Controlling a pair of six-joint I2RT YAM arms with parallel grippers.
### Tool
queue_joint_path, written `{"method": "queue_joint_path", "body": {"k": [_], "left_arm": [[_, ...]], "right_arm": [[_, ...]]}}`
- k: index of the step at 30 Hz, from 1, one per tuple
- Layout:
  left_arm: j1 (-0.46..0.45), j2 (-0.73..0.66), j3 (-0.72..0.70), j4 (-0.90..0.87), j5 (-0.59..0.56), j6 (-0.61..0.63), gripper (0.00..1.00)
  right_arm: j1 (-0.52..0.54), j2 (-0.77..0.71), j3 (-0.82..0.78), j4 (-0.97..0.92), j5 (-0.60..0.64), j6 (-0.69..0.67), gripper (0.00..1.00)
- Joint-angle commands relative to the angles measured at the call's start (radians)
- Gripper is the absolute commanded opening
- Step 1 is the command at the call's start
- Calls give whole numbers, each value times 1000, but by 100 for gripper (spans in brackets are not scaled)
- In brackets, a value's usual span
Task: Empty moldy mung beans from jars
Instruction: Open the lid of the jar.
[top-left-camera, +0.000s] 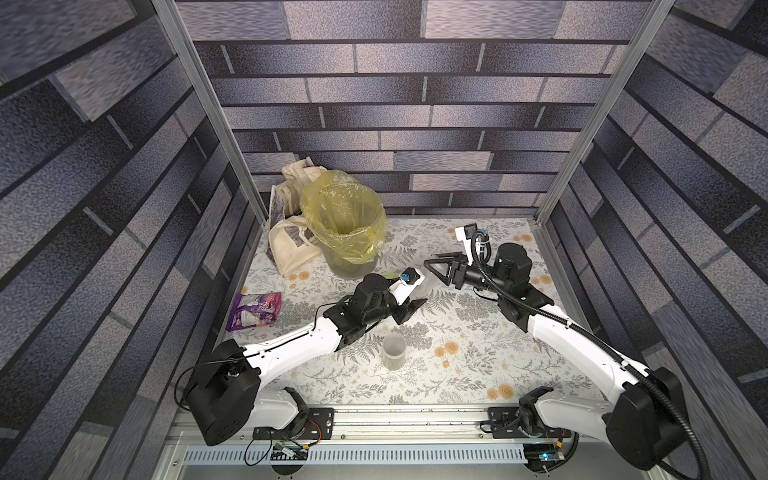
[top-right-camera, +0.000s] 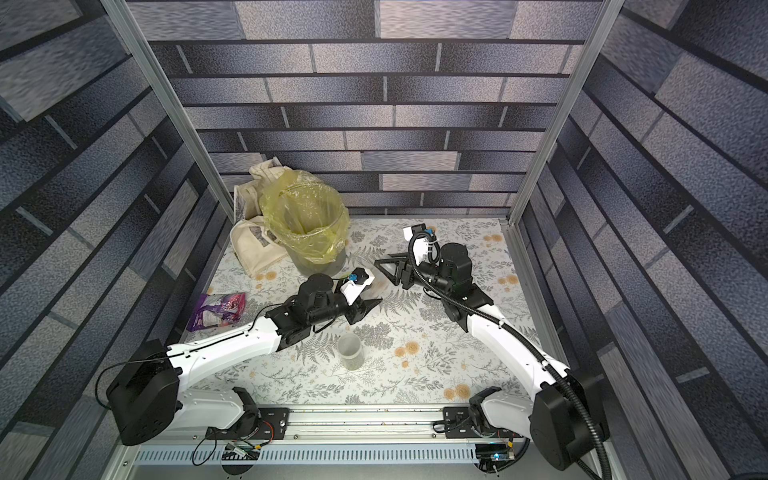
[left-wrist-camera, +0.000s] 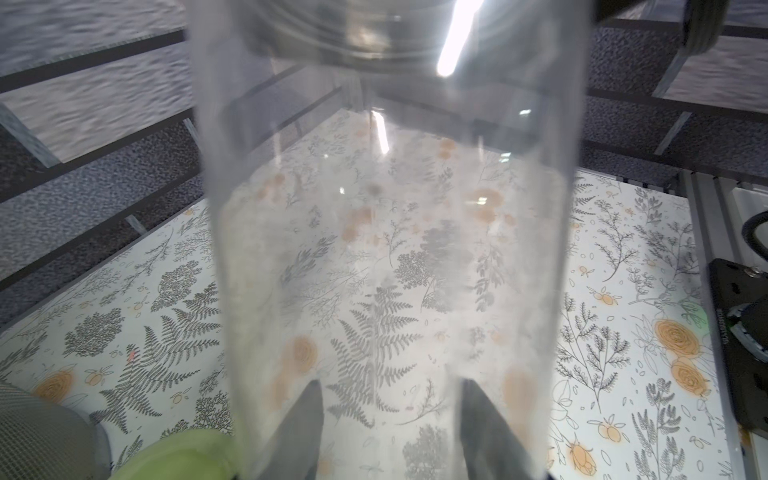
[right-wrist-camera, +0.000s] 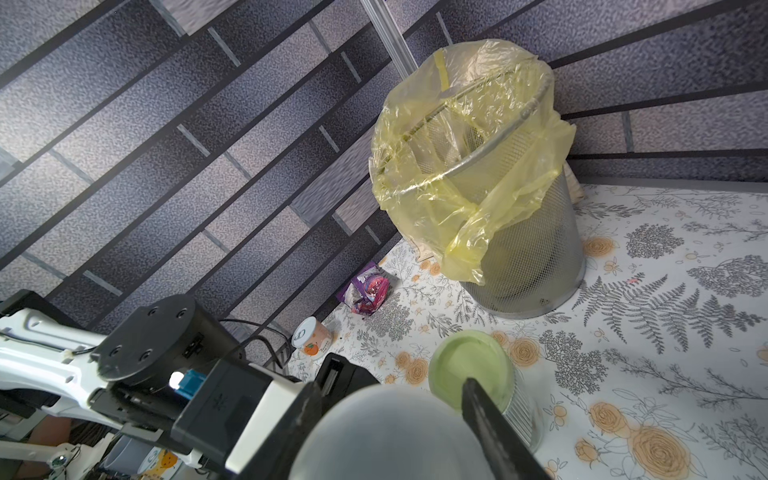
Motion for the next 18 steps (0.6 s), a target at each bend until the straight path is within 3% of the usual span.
{"method": "queue_joint_path", "body": {"k": [1, 12, 18], "left_arm": [[-10, 24, 15, -82, -200, -14, 47], [-14, 22, 9, -76, -338, -24, 47], [-12, 21, 4, -62, -289, -26, 48]], "right_arm": [[-34, -22, 18, 94, 135, 68, 35], [-35, -31, 57, 38, 200, 173, 33], [-35, -28, 64, 67, 172, 227, 34]]}}
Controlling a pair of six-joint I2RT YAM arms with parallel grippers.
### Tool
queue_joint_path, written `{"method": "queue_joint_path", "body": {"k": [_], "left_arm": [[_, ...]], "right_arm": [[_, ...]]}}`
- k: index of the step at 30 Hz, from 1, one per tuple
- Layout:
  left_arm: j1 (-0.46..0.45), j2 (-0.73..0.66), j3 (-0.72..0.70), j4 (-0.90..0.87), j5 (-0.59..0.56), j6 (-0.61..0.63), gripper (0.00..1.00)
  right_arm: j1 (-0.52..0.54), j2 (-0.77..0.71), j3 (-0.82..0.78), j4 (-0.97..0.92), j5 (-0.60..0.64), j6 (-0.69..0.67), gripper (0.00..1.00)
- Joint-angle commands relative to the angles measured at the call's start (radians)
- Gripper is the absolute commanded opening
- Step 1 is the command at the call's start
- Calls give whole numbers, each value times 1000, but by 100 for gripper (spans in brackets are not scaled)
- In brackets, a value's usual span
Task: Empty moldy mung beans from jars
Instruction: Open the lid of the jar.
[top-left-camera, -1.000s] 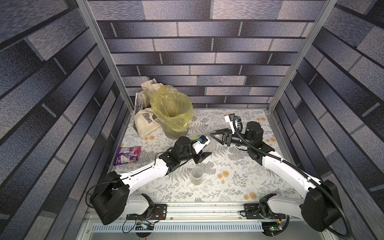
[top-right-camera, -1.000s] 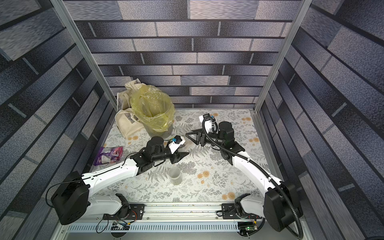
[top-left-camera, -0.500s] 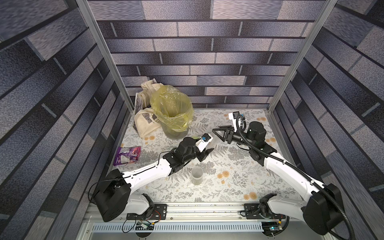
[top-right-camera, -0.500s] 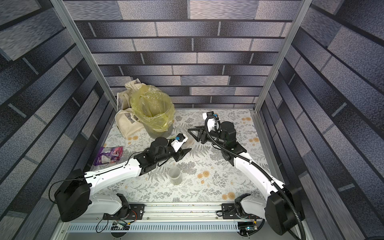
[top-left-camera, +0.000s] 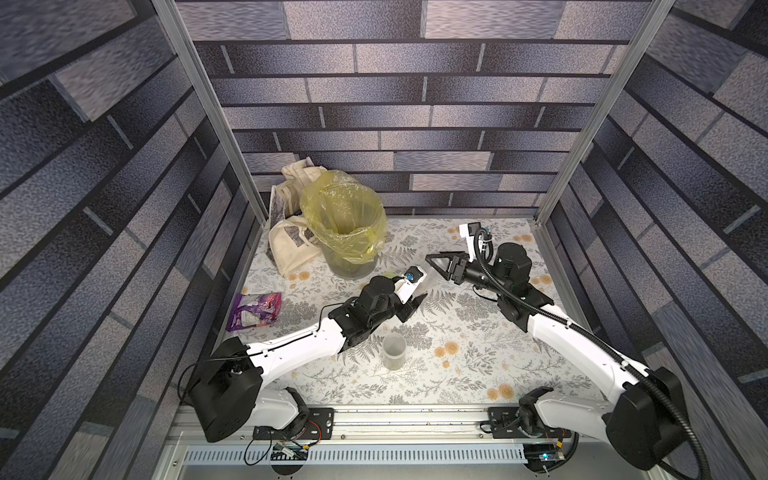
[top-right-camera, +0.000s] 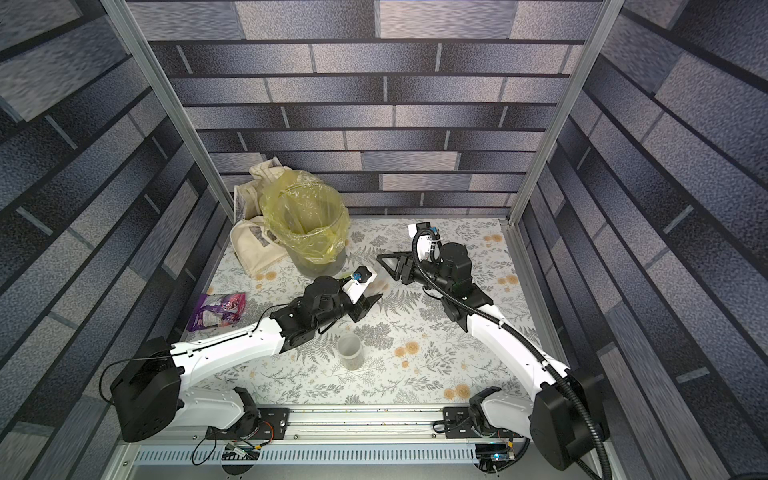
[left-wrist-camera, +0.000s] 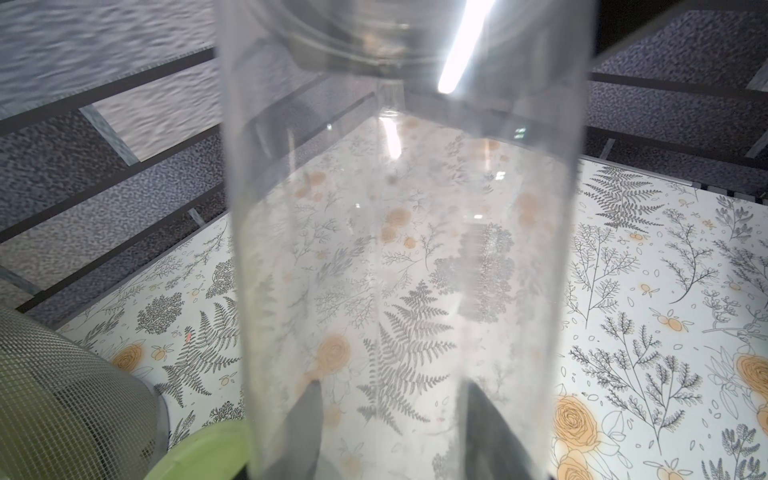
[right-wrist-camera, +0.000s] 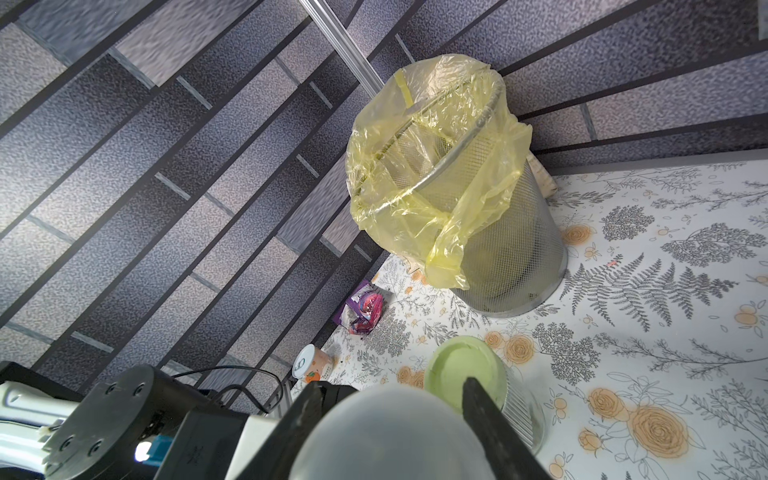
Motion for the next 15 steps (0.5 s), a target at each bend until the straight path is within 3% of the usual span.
{"method": "queue_joint_path", "body": {"k": [1, 7, 15], "left_arm": [[34, 4, -15, -63, -96, -23, 48], [117, -37, -63, -9, 191, -65, 49], [124, -30, -64, -5, 230, -61, 49]], "right_arm": [[-36, -28, 65, 76, 82, 117, 34], [-43, -21, 98, 101, -37, 121, 37], [-43, 11, 88, 219, -111, 219, 39]]}}
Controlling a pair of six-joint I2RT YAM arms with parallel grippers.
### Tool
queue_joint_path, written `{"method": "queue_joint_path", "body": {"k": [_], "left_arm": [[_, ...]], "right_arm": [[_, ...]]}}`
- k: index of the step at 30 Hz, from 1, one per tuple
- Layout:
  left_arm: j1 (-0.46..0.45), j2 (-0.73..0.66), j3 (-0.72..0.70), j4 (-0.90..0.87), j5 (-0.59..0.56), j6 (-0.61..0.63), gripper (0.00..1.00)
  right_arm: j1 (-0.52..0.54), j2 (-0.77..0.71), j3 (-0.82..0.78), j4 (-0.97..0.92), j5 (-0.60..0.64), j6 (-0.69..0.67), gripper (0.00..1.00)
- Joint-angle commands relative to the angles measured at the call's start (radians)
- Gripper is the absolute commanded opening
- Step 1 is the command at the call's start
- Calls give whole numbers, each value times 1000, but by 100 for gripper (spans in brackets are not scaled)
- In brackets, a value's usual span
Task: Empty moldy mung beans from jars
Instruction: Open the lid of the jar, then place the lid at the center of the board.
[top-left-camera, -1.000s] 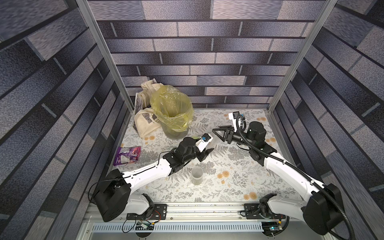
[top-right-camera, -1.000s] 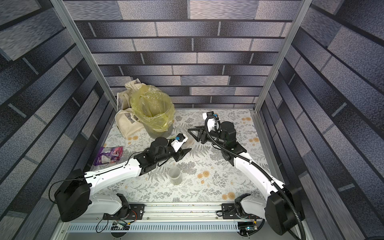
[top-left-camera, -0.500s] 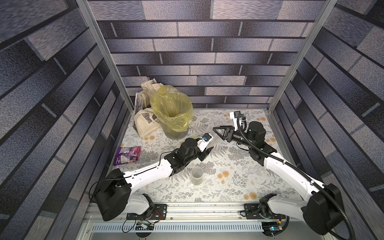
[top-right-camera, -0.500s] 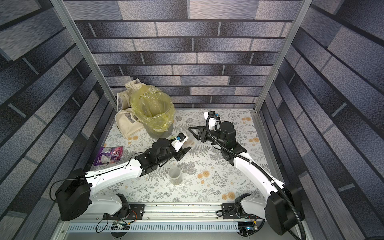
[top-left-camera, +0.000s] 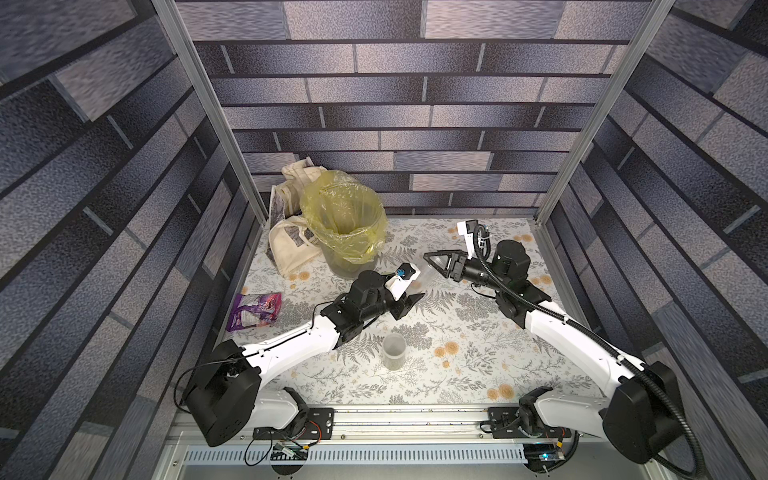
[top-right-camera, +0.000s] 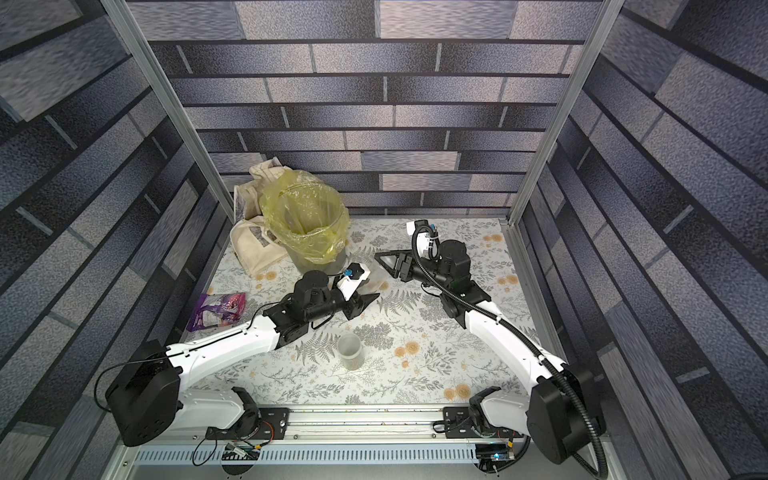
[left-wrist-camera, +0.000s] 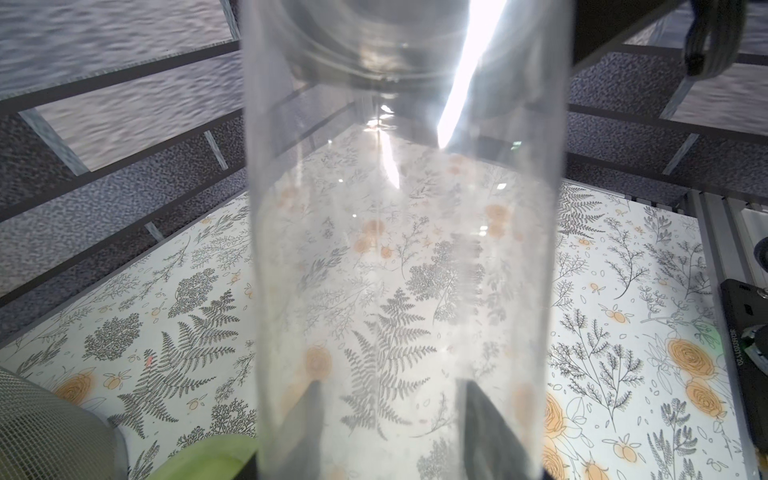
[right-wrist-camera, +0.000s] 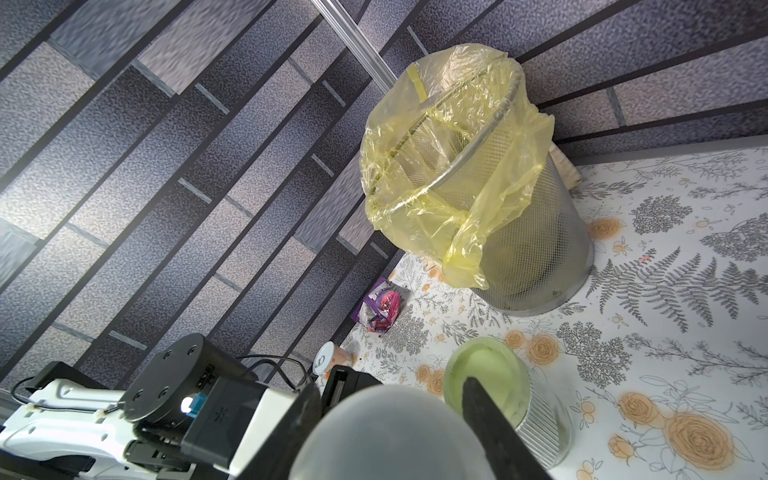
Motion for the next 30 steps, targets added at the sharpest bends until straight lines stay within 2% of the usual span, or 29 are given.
{"method": "queue_joint_path", "body": {"k": [1, 7, 12, 18, 26, 30], "left_arm": [[30, -9, -35, -42, 17, -47, 49], [35, -14, -52, -36, 61, -23, 49], [38, -18, -77, 2, 80, -14, 50], [37, -17, -73, -3, 76, -13, 50], [26, -40, -79, -8, 59, -6, 51], [12, -53, -79, -11, 46, 1, 51]], "right_arm": [[-41, -25, 62, 184, -51, 156, 39], [-47, -20, 72, 239, -98, 188, 40], [-53, -9, 107, 215, -139, 197, 40], [-60, -12, 101, 187, -129, 166, 40], [-89, -50, 115, -89, -3, -64, 40], [-91, -90, 62, -218, 219, -273, 42]]}}
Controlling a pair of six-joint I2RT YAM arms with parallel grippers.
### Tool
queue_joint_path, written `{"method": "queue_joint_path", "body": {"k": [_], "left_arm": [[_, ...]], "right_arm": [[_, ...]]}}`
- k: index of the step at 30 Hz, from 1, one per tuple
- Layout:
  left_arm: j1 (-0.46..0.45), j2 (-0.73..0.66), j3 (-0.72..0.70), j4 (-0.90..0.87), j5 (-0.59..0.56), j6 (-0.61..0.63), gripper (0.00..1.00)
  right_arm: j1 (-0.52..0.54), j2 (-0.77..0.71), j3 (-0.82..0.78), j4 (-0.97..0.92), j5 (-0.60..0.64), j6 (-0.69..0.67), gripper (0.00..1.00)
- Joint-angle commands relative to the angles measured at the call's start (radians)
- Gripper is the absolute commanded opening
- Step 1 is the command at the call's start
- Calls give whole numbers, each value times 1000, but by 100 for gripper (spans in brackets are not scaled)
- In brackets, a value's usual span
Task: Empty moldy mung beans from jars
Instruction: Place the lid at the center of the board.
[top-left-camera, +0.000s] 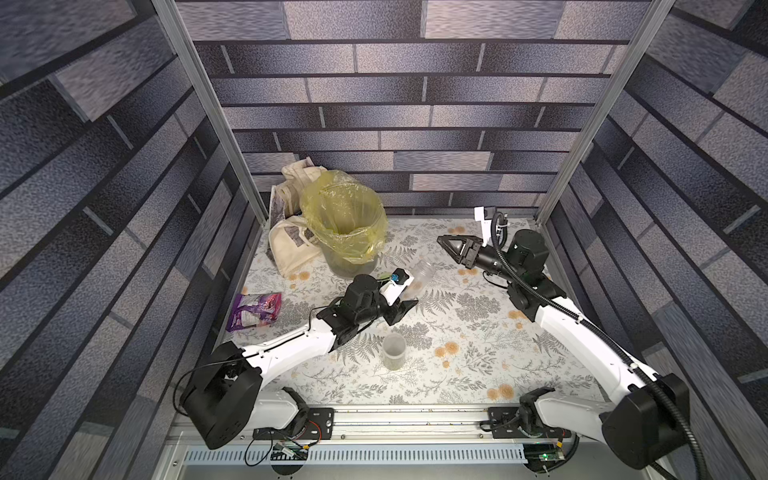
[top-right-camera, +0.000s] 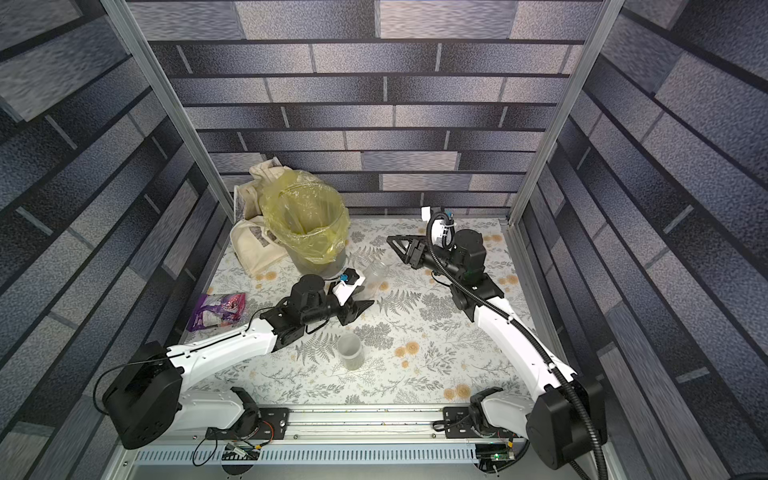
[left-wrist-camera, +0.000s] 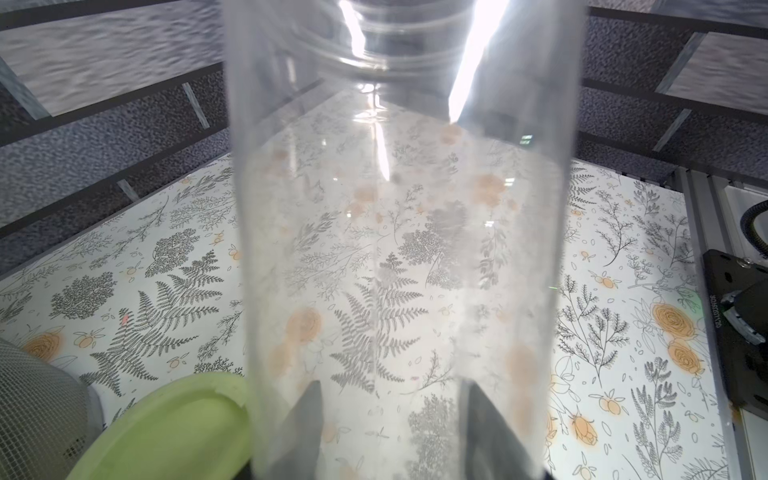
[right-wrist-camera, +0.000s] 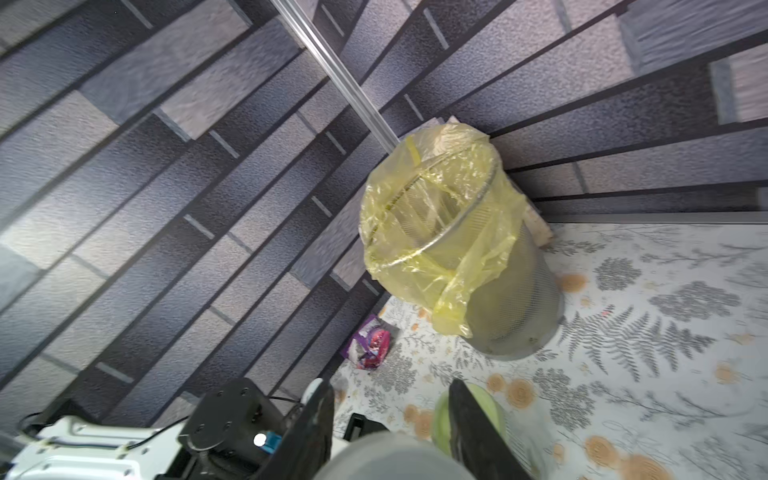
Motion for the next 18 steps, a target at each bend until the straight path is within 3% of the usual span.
{"method": "queue_joint_path", "body": {"k": [1, 7, 14, 18], "left_arm": [[-10, -39, -10, -3, -15, 8, 51], [-19, -54, -17, 7, -16, 8, 52], [-26, -56, -20, 13, -43, 0, 53], [-30, -60, -19, 13, -46, -3, 53]], "right_arm": [[-9, -57, -56, -117, 235, -228, 42], [-20, -45, -194, -108, 421, -358, 43], [-29, 49, -365, 90, 572, -321, 46], [-47, 132, -382, 142, 629, -290, 47]]}}
